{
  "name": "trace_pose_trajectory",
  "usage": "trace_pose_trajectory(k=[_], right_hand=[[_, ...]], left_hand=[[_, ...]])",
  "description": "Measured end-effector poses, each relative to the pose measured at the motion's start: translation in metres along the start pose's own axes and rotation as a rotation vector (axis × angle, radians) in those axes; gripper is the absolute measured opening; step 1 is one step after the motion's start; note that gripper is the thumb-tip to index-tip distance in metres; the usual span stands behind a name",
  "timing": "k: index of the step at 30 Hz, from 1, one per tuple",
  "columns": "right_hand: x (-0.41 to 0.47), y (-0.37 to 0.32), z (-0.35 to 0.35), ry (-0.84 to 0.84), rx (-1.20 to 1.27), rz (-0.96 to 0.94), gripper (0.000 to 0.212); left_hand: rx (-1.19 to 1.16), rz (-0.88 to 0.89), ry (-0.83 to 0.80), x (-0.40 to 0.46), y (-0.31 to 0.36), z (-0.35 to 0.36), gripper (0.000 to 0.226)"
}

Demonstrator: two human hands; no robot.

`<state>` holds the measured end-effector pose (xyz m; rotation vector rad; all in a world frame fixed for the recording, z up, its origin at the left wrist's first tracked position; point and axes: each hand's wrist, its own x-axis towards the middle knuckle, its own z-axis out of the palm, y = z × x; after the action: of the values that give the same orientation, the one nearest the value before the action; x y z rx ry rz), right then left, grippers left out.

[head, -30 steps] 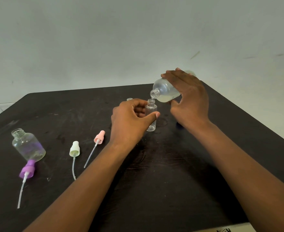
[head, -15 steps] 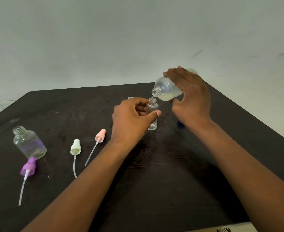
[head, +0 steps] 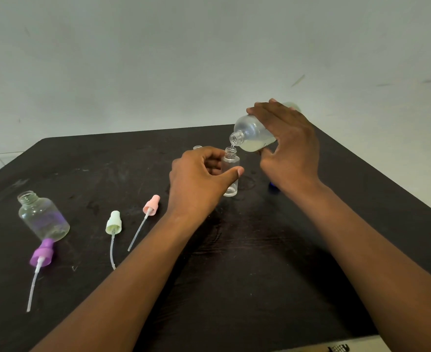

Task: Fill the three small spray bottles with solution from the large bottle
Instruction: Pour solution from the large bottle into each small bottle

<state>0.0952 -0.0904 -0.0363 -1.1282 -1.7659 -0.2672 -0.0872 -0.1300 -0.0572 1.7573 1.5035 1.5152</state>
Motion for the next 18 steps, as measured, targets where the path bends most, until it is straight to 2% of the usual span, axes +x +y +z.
trace_pose_trajectory(k=[18], right_hand=[[0.0003, 0.0, 0.0002, 0.007, 0.017, -0.001, 0.073]], left_hand=[[0.0, 0.002, -0.005, -0.0015, 0.0026, -0.0006, 0.034]])
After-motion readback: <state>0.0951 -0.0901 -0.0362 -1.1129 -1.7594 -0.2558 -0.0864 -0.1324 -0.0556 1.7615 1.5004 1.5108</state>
